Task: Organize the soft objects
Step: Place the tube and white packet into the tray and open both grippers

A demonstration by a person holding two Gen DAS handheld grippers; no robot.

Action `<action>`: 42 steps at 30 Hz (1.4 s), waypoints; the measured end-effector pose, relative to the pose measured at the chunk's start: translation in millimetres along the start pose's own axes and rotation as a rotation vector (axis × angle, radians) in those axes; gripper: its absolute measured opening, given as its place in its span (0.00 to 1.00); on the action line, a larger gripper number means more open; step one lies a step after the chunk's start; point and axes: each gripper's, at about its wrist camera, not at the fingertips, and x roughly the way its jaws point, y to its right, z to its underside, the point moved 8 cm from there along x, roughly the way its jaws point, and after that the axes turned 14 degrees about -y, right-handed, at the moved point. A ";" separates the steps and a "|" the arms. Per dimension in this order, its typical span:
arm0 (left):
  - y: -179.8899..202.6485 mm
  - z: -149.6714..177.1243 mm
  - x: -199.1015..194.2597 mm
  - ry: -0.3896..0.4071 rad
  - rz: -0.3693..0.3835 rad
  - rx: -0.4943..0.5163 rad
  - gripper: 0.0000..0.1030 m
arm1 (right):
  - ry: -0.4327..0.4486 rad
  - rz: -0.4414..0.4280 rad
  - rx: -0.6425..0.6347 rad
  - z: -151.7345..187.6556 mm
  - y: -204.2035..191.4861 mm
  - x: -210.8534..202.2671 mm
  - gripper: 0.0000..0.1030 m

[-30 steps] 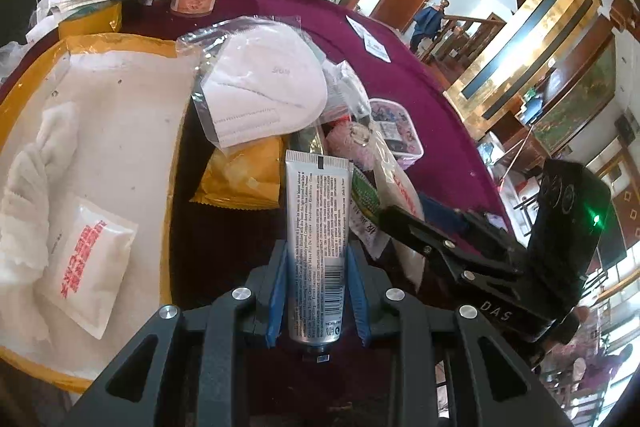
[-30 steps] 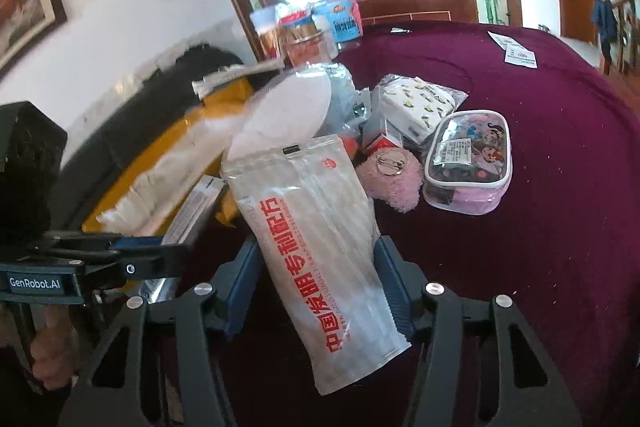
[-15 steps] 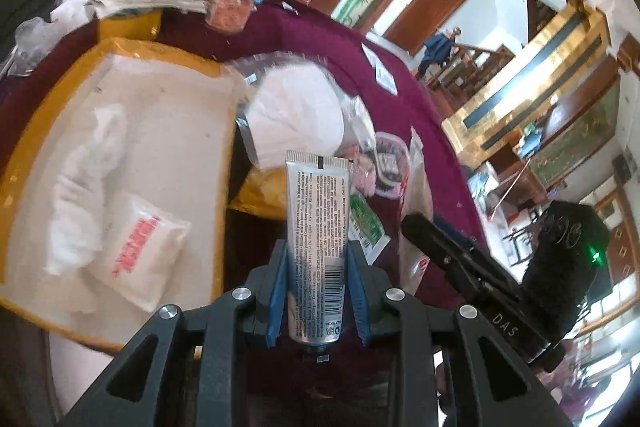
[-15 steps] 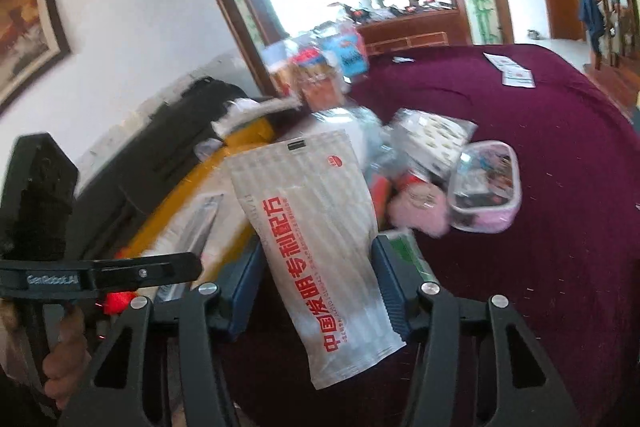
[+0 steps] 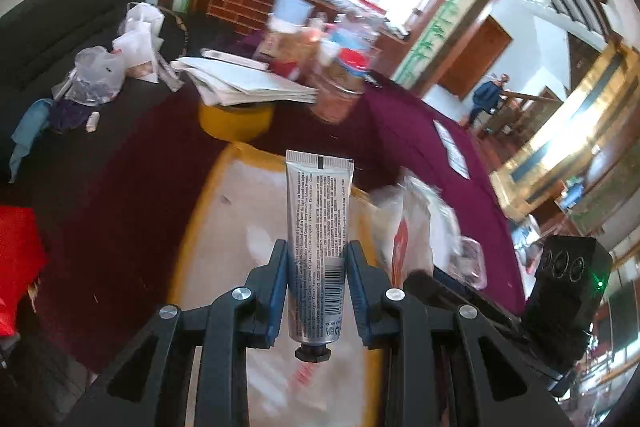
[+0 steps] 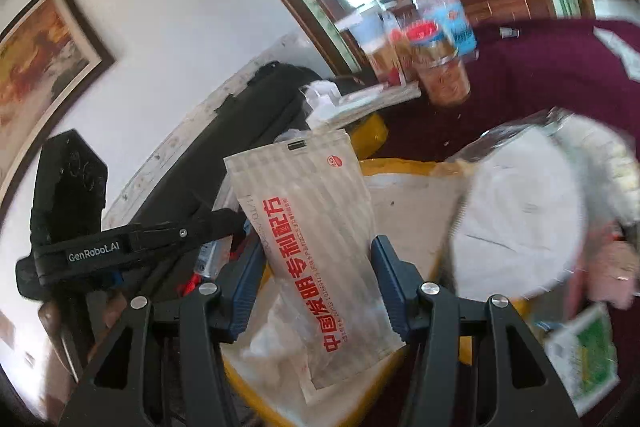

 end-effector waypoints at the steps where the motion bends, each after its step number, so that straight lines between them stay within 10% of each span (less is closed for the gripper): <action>1: -6.6 -5.3 8.0 -0.019 -0.009 -0.006 0.28 | -0.014 -0.016 0.019 -6.1 0.1 11.4 0.52; 11: -45.9 -27.2 85.3 -0.148 -0.129 -0.035 0.29 | -0.123 0.080 0.096 -33.2 30.5 98.4 0.48; 28: -63.1 -26.6 100.6 -0.199 -0.175 -0.069 0.30 | -0.110 0.106 0.123 -43.9 34.2 115.6 0.47; 36: -57.6 -14.4 86.3 -0.184 -0.118 -0.088 0.48 | -0.138 0.026 0.102 -31.8 30.6 113.2 0.66; 42: -25.0 18.5 33.5 -0.005 -0.193 -0.032 0.71 | -0.058 -0.027 -0.034 -1.2 10.6 65.3 0.81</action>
